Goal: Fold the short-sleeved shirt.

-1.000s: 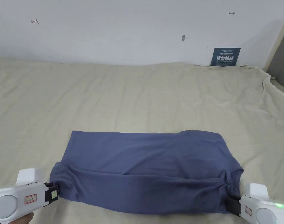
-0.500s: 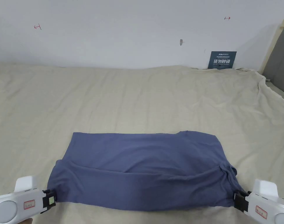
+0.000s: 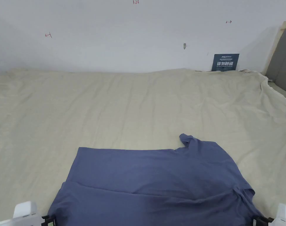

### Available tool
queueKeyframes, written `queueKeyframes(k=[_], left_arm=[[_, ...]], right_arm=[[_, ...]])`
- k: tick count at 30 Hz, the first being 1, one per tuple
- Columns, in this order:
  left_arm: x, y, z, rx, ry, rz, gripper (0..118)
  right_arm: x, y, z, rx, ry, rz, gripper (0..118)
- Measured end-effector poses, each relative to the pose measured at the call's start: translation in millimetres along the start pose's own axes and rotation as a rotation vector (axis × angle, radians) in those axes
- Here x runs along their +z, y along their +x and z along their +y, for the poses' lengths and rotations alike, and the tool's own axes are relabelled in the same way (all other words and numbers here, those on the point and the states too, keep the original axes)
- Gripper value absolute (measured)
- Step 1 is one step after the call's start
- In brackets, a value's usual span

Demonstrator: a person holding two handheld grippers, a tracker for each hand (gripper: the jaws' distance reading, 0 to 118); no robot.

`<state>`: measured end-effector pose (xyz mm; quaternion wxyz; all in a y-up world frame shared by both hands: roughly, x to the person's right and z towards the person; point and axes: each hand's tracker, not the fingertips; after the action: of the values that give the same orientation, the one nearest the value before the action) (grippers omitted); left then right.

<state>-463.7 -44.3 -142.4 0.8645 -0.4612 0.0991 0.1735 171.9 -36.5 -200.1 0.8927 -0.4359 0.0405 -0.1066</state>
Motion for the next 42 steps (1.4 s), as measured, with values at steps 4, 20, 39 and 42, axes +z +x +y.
queueKeyframes(k=[4,20,39,42], left_arm=[[-23.8,2.7,-15.6,-0.044,-0.058,0.067,4],[34.1,30.6,-0.7,-0.024,0.149,0.027,103],[125.4,147.3,49.4,-0.313,0.682,0.053,0],[121.9,146.9,48.1,-0.298,0.657,-0.027,0]], right_arm=[[-30.7,6.8,-16.8,0.012,-0.060,-0.060,10],[42.3,-56.0,10.3,0.145,0.106,-0.103,68],[140.0,-135.5,62.8,0.322,0.697,-0.067,0],[136.1,-135.4,66.2,0.315,0.682,-0.044,0]])
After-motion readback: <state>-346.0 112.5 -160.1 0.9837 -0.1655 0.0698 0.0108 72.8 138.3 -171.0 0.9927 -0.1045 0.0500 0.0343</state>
